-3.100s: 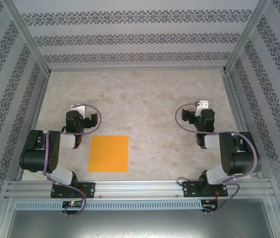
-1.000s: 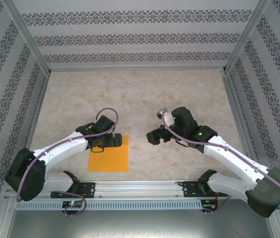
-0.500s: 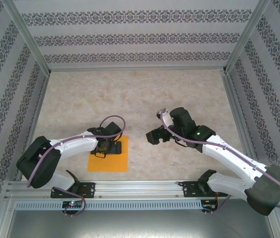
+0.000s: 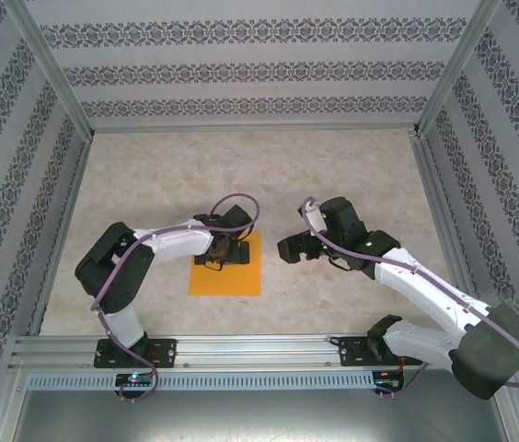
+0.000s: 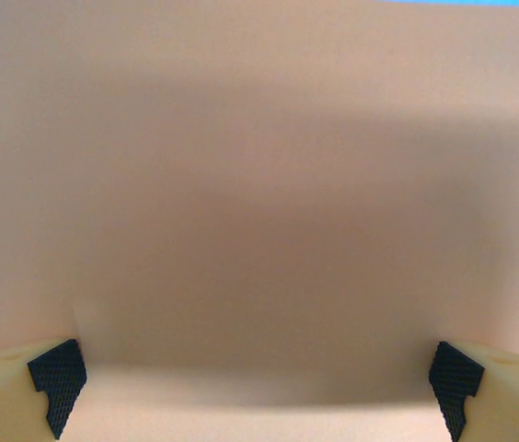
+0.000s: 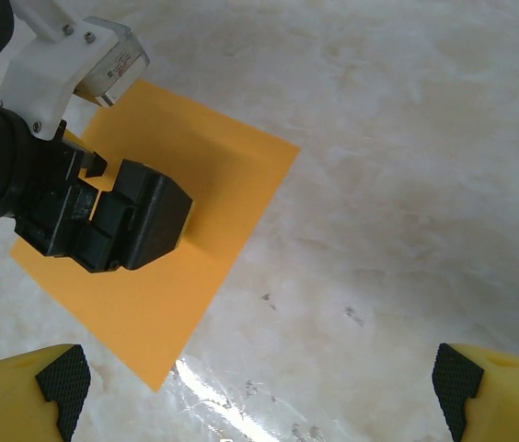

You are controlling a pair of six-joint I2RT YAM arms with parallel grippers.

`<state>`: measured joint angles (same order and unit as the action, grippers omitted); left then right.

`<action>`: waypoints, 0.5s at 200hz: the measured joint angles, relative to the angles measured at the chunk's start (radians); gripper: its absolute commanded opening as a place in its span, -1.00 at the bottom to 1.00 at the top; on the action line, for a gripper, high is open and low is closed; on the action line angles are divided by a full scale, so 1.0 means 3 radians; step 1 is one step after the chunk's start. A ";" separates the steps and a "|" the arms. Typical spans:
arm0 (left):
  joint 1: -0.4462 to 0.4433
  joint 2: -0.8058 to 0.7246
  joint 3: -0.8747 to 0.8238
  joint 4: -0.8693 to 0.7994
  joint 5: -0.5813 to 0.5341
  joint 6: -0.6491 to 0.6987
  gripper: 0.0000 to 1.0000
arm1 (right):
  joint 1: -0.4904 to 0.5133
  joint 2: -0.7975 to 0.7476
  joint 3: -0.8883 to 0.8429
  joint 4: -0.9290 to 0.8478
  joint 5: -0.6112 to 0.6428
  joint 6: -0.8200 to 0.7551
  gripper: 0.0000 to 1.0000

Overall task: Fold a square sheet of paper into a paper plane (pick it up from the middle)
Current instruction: Move the square sheet of paper to the center of the table.

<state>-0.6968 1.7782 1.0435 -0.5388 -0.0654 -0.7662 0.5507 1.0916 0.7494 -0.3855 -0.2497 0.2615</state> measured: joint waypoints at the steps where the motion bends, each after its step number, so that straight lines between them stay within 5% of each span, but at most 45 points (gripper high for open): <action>1: 0.0000 0.0017 0.0023 0.0000 0.0000 -0.0001 1.00 | -0.0006 -0.0001 -0.0003 0.0000 -0.0004 0.0000 0.95; 100: -0.0140 0.1035 0.1475 0.0008 0.0060 -0.0127 1.00 | -0.0661 -0.0228 -0.0303 -0.0074 -0.0264 0.0081 0.95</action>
<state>-0.7387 2.0888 1.4860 -0.5365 -0.0475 -0.8043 0.3523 1.0233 0.6586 -0.4076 -0.3290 0.2859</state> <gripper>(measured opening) 0.999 0.976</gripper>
